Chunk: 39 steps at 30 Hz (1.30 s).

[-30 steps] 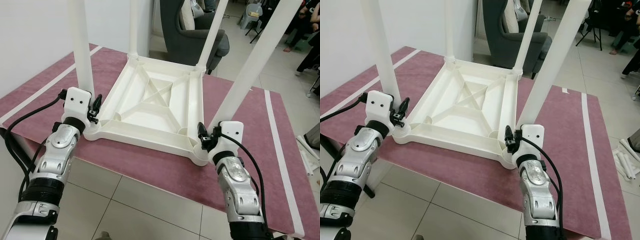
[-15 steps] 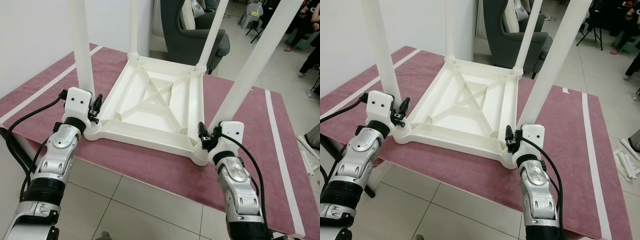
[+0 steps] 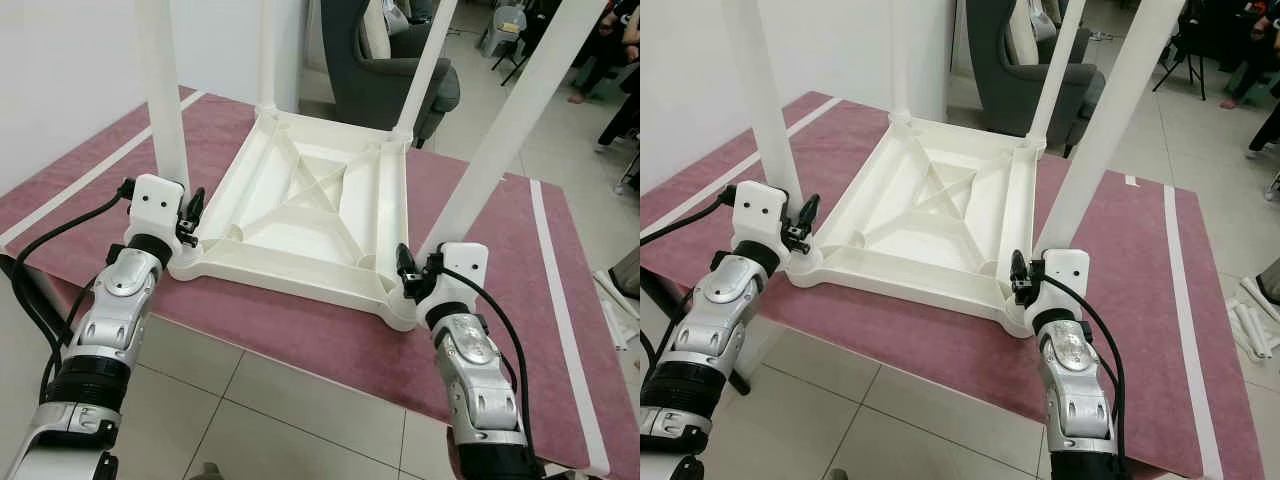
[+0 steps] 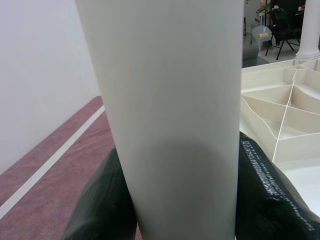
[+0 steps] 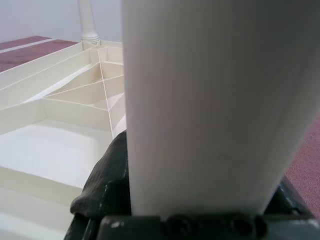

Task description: Building children table

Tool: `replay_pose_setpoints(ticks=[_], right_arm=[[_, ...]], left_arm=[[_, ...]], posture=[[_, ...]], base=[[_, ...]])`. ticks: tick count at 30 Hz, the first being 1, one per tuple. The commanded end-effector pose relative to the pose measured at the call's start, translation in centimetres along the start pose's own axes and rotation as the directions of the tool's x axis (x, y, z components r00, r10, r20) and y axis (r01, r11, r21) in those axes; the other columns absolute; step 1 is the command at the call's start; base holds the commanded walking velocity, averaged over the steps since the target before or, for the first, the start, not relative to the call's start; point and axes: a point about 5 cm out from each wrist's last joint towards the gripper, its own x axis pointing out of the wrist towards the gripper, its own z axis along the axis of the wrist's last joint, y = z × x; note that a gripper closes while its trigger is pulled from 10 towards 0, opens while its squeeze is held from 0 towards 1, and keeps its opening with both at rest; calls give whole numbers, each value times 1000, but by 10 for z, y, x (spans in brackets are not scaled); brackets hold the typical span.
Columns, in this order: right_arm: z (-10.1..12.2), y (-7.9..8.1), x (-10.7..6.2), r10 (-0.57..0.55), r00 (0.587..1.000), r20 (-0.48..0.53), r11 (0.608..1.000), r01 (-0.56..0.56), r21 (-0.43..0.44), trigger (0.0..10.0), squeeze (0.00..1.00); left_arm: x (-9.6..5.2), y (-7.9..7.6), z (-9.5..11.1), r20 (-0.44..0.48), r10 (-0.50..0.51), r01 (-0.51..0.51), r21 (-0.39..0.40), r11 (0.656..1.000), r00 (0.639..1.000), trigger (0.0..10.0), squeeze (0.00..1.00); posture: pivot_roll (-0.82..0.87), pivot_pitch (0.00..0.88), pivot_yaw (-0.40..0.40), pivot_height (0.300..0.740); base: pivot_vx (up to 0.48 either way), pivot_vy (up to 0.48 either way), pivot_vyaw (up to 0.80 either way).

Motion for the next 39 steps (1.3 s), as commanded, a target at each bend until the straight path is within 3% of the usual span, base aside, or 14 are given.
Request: replay_pose_setpoints(ticks=[1, 34, 35, 37, 38, 39], right_arm=[[3, 20, 5, 83, 996, 12, 996, -83, -18, 10000, 0], [2, 20, 5, 83, 996, 9, 997, -83, -8, 10000, 0], [1, 20, 5, 82, 997, 9, 997, -82, -8, 10000, 659], [1, 20, 5, 82, 997, 9, 997, -82, -8, 10000, 659], [2, 20, 5, 85, 996, 10, 996, -85, -9, 10000, 1000], [2, 20, 5, 85, 996, 10, 996, -85, -9, 10000, 1000]], left_arm=[[0, -25, -14, -84, -89, 102, 163, 981, 992, 10000, 0], [-1, -26, -14, -82, -93, 105, 161, 981, 992, 10000, 0], [-1, -26, -14, -82, -92, 105, 161, 981, 992, 10000, 255], [-1, -26, -14, -82, -92, 105, 161, 981, 992, 10000, 255], [-1, -26, -14, -83, -96, 108, 156, 982, 992, 10000, 380], [-1, -26, -14, -83, -96, 108, 156, 982, 992, 10000, 380]], posture=[[108, 0, -23, 740], [108, 0, -21, 740], [108, 0, -21, 740], [108, 0, -21, 740], [107, 0, -21, 740], [107, 0, -21, 740]], base=[[0, 0, 0], [0, 0, 0], [0, 0, 0], [0, 0, 0], [0, 0, 0], [0, 0, 0]])
